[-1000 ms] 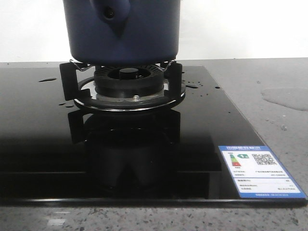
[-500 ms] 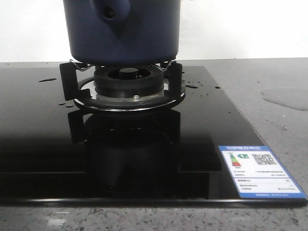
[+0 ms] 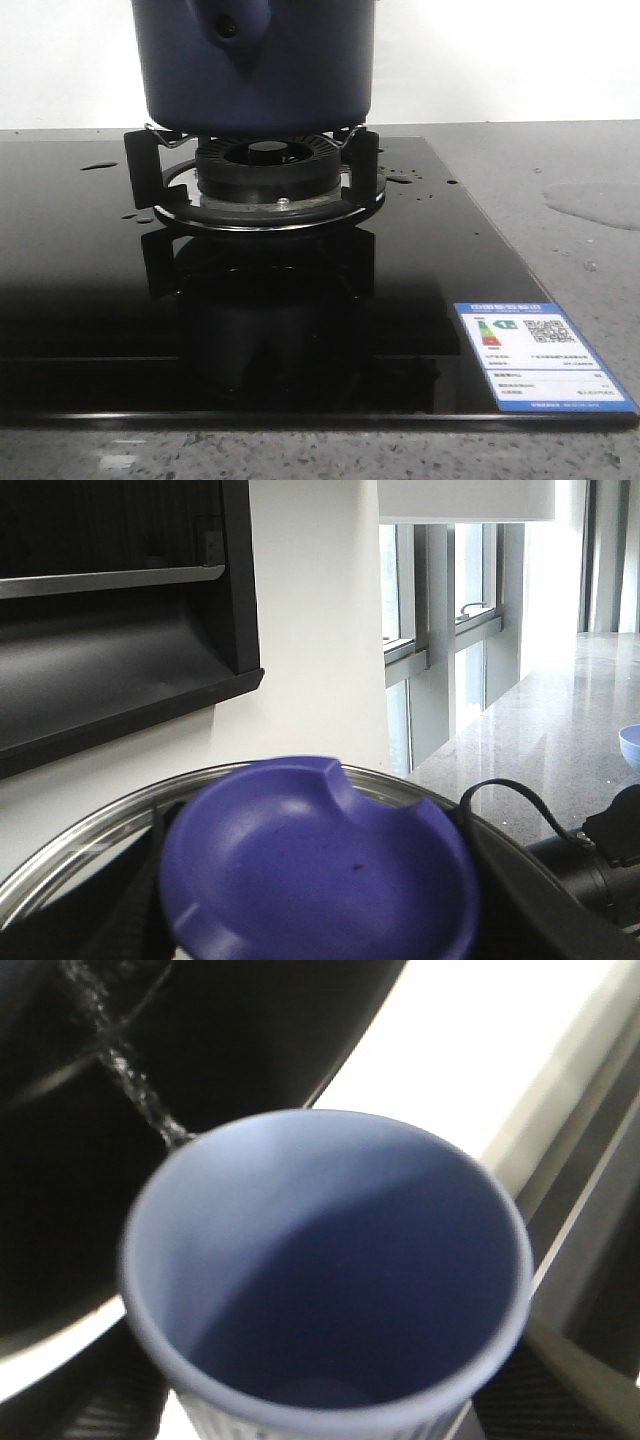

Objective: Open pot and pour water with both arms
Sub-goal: 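Tilt the saucepan with the right gripper to pour water into the cup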

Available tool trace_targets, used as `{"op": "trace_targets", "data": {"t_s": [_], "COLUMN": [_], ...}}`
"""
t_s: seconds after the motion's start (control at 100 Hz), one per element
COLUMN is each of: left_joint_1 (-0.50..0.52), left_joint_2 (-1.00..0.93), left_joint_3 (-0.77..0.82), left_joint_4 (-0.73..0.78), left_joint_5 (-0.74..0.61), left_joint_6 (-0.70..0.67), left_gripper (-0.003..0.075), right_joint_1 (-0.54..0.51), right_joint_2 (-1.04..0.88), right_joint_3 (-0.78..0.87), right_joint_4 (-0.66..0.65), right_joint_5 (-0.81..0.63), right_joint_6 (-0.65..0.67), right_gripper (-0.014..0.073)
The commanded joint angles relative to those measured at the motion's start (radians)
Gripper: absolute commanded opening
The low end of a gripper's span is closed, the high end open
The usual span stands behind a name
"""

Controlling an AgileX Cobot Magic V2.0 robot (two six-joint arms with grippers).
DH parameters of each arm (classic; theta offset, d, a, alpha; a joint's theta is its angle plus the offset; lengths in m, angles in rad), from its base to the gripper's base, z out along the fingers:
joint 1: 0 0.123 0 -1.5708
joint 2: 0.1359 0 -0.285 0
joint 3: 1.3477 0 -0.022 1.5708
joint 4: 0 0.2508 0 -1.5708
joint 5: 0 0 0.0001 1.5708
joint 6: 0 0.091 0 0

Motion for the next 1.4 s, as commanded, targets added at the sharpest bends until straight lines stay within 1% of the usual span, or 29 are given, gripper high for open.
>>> {"op": "trace_targets", "data": {"t_s": [0.0, 0.18, 0.25, 0.34, 0.5, 0.6, 0.72, 0.79, 0.88, 1.0, 1.09, 1.18, 1.26, 1.39], "left_joint_1": [0.003, 0.003, 0.003, 0.003, 0.003, 0.003, 0.003, 0.003, 0.003, 0.003, -0.003, -0.015, -0.023, -0.032], "left_joint_2": [-0.026, -0.026, -0.026, -0.026, -0.026, -0.026, -0.026, -0.026, -0.024, -0.023, -0.023, -0.021, -0.021, -0.016], "left_joint_3": [-0.041, -0.041, -0.041, -0.041, -0.041, -0.041, -0.041, -0.041, -0.041, -0.041, -0.041, -0.039, -0.032, -0.014], "left_joint_4": [-0.094, -0.094, -0.094, -0.094, -0.094, -0.093, -0.093, -0.091, -0.088, -0.069, -0.050, -0.042, -0.042, -0.042], "left_joint_5": [-0.009, -0.009, -0.009, -0.009, -0.009, -0.009, -0.009, -0.009, -0.004, -0.004, -0.009, -0.009, -0.011, -0.015], "left_joint_6": [-0.010, -0.010, -0.010, -0.010, -0.010, -0.010, -0.010, -0.010, -0.010, -0.010, -0.010, -0.010, -0.010, -0.010], "left_gripper": [0.0314, 0.0314, 0.0314, 0.0314, 0.0314, 0.0314, 0.0314, 0.0314, 0.0314, 0.0314, 0.0314, 0.0314, 0.0314, 0.0314], "right_joint_1": [-0.002, -0.002, -0.002, -0.002, -0.002, -0.002, -0.002, -0.013, -0.036, -0.096, -0.167, -0.254, -0.342, -0.472], "right_joint_2": [-0.039, -0.041, -0.041, -0.041, -0.041, -0.047, -0.083, -0.116, -0.169, -0.249, -0.318, -0.389, -0.447, -0.512], "right_joint_3": [-0.047, -0.097, -0.112, -0.114, -0.114, -0.114, -0.114, -0.114, -0.114, -0.094, -0.028, 0.091, 0.238, 0.469], "right_joint_4": [-0.039, -0.037, 0.000, 0.112, 0.381, 0.543, 0.738, 0.807, 0.864, 0.952, 1.009, 1.065, 1.120, 1.231], "right_joint_5": [0.057, 0.072, 0.059, 0.048, 0.048, 0.096, 0.156, 0.164, 0.164, 0.167, 0.162, 0.124, 0.032, -0.180], "right_joint_6": [-0.001, -0.001, 0.004, 0.063, 0.263, 0.380, 0.560, 0.633, 0.698, 0.776, 0.802, 0.804, 0.804, 0.804], "right_gripper": [0.0297, 0.0297, 0.0297, 0.0297, 0.0297, 0.0297, 0.0297, 0.0297, 0.0297, 0.0297, 0.0297, 0.0297, 0.0297, 0.0297]}}
